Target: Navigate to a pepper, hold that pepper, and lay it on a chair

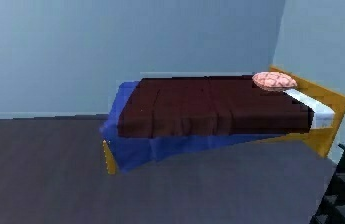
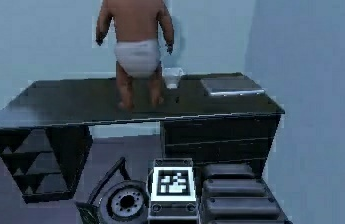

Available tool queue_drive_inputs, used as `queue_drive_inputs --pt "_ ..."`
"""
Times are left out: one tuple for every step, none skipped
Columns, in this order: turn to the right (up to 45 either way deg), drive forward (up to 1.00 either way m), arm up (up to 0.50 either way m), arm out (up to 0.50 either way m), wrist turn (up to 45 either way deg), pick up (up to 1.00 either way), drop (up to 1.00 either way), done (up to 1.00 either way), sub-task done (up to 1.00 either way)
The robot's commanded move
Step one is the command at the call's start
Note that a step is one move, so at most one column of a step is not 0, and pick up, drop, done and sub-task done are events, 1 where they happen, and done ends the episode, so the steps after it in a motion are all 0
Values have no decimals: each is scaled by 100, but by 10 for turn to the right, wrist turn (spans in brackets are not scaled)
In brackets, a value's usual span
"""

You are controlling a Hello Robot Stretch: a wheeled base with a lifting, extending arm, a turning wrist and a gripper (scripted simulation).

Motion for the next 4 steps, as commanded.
queue_drive_inputs --pt "450 0 0 0 0 0 0 0 0" --pt "450 0 0 0 0 0 0 0 0" --pt "450 0 0 0 0 0 0 0 0" --pt "210 0 0 0 0 0 0 0 0"
